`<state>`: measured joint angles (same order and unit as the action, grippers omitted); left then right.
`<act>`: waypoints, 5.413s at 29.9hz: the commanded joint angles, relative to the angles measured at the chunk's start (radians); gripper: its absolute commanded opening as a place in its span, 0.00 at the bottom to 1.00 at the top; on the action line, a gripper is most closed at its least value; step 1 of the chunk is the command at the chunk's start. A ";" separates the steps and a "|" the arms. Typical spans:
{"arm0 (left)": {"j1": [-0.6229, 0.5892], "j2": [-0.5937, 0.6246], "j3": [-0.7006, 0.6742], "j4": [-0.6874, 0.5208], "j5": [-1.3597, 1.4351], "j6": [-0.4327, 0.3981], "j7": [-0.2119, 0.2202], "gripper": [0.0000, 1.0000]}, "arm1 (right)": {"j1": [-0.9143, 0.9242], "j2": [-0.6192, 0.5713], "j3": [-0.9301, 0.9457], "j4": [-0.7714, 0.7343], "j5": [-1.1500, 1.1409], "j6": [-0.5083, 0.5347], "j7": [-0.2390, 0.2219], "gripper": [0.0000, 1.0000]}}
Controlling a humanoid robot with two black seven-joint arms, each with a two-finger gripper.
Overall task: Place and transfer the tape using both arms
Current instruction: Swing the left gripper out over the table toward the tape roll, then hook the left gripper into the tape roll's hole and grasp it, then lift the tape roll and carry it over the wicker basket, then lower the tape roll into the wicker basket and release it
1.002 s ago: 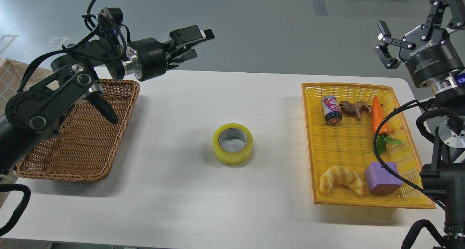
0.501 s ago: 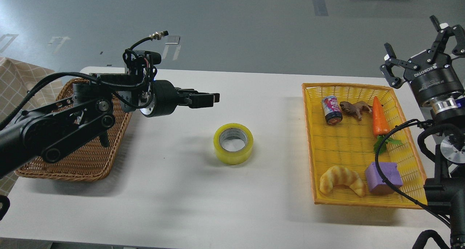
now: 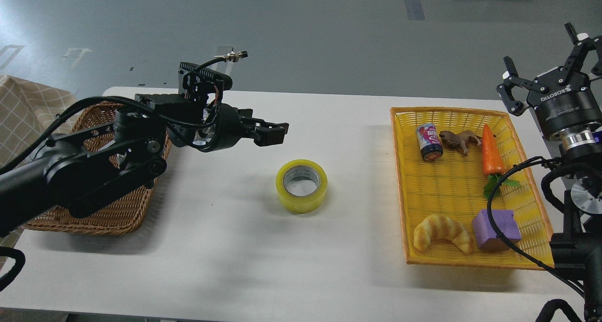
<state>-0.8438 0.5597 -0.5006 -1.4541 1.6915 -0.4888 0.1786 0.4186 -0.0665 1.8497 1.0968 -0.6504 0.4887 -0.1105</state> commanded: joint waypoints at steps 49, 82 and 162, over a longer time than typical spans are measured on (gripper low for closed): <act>0.012 -0.190 0.188 0.169 0.080 0.000 0.099 0.95 | -0.004 -0.003 -0.015 -0.021 0.000 0.000 0.000 1.00; 0.020 -0.233 0.217 0.256 0.149 0.000 -0.021 0.00 | -0.014 -0.001 -0.014 -0.021 0.000 0.000 0.000 1.00; 0.054 0.571 0.220 0.253 0.045 0.167 -0.275 0.00 | -0.012 0.031 -0.021 -0.021 0.000 0.000 0.000 1.00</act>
<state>-0.7921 1.1332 -0.2803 -1.2113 1.7382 -0.3403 -0.0880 0.4072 -0.0345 1.8271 1.0747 -0.6504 0.4887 -0.1104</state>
